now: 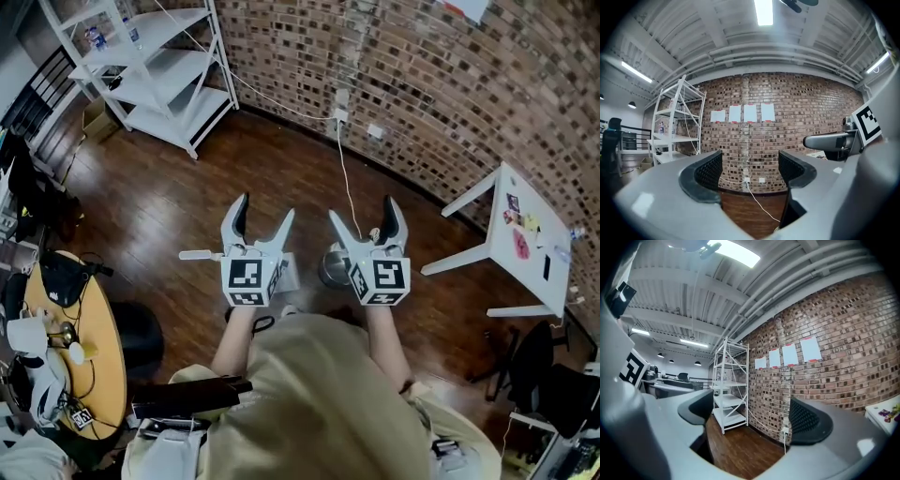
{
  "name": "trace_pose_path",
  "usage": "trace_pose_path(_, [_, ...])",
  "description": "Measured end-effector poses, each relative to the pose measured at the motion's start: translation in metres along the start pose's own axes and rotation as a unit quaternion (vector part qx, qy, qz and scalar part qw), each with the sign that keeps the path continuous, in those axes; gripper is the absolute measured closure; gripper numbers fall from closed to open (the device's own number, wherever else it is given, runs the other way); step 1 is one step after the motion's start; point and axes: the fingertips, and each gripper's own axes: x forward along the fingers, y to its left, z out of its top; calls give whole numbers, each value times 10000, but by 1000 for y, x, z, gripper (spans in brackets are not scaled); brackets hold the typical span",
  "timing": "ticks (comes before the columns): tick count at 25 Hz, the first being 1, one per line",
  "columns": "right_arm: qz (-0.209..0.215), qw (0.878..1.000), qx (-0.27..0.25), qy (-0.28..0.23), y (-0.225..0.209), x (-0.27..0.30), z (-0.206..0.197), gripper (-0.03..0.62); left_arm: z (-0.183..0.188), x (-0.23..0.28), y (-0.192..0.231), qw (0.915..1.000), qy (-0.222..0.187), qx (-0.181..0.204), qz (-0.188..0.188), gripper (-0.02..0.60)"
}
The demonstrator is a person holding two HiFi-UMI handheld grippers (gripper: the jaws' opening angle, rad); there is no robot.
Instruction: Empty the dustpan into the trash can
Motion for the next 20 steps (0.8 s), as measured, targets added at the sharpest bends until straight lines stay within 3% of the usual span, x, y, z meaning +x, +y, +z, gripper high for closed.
trace_pose_path(4, [185, 9998, -5, 79, -5, 27, -7, 86, -3, 24, 4, 9999, 88, 45, -88, 256])
trace_pose_path(11, [764, 9970, -21, 146, -4, 74, -8, 86, -6, 38, 25, 9992, 241, 245, 185, 262])
trace_pose_path(14, [1070, 9941, -37, 176, 11, 91, -11, 86, -14, 31, 49, 9977, 400, 396, 386, 293])
trace_pose_path(20, [1586, 9867, -36, 364, 38, 108, -26, 86, -31, 2, 108, 9922, 773, 490, 849, 294])
